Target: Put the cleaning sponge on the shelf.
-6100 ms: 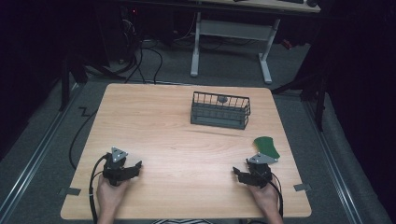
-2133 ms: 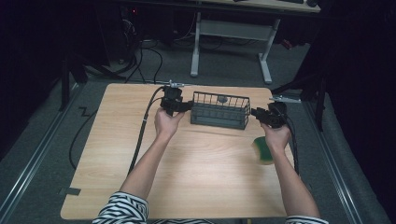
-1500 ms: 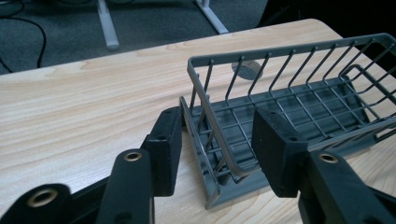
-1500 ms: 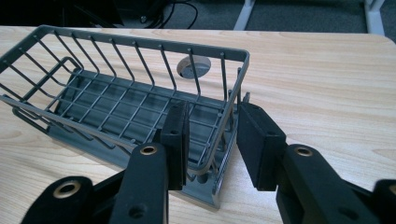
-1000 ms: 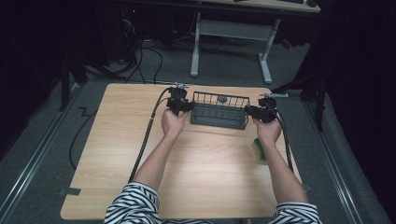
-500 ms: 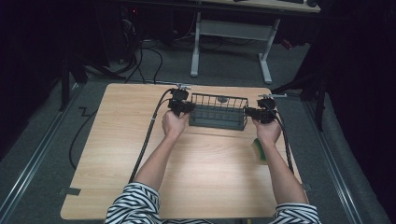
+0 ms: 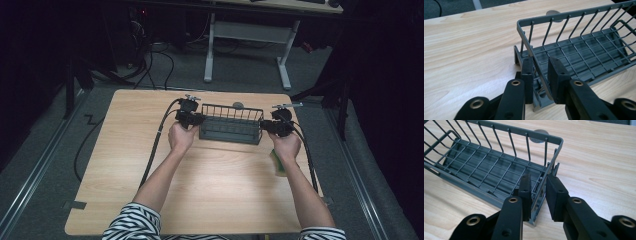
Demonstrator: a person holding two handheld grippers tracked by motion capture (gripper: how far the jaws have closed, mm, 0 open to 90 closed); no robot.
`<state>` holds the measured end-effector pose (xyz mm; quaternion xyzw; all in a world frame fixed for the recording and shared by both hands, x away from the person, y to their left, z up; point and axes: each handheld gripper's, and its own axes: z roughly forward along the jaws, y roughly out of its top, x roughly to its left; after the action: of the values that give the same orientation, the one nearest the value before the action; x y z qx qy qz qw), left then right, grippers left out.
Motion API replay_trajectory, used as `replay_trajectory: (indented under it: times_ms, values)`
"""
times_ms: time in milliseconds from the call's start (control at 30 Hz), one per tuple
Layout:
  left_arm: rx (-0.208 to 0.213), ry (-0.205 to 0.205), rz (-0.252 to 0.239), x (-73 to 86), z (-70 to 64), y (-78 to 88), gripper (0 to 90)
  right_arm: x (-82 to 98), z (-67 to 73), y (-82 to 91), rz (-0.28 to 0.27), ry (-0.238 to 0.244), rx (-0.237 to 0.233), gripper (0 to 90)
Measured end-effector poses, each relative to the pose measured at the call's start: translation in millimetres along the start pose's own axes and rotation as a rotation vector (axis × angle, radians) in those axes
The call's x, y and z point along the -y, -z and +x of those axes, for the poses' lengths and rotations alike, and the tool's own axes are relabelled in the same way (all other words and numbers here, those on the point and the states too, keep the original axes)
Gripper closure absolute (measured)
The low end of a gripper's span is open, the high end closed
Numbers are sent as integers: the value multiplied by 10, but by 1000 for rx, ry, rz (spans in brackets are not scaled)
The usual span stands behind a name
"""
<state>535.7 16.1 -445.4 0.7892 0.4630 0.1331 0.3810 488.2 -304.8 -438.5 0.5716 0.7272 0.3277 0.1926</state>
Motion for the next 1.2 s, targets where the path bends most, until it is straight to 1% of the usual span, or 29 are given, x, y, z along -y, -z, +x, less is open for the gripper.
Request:
replay_trajectory:
  times_ms: [67,133,233,333,400,467,533,600,667,767,833,1000,1133,1200]
  values:
    - [-3,-12,9,23,-11,34,760,41,21,29,-3,-20,-19,753]
    - [-9,-21,17,44,-34,65,761,69,48,62,6,-19,-21,751]
    - [0,-9,8,99,-44,107,762,97,100,111,24,2,-9,750]
    - [15,4,-4,152,-39,146,762,150,113,143,13,-10,-25,749]
    - [25,10,-19,194,-34,169,762,172,143,166,17,-20,-20,750]
    - [30,17,-23,226,-26,197,762,190,192,191,24,-6,-4,749]
    - [23,13,-14,251,-27,235,762,203,226,205,29,1,-8,748]
    - [9,5,-7,280,-32,280,762,221,249,211,27,1,-21,747]
    - [-5,-12,-7,317,-41,323,761,244,282,220,20,11,-31,745]
    - [2,-18,-4,365,-37,378,761,304,311,251,4,20,-54,738]
    - [7,-22,-1,388,-43,406,759,339,331,277,-2,22,-60,736]
    - [-7,-44,6,440,-73,468,758,377,387,328,16,39,-62,729]
    - [-18,-51,-3,517,-83,539,758,423,479,370,12,84,-43,725]
    - [-18,-55,-2,550,-85,574,758,459,514,399,9,87,-49,722]
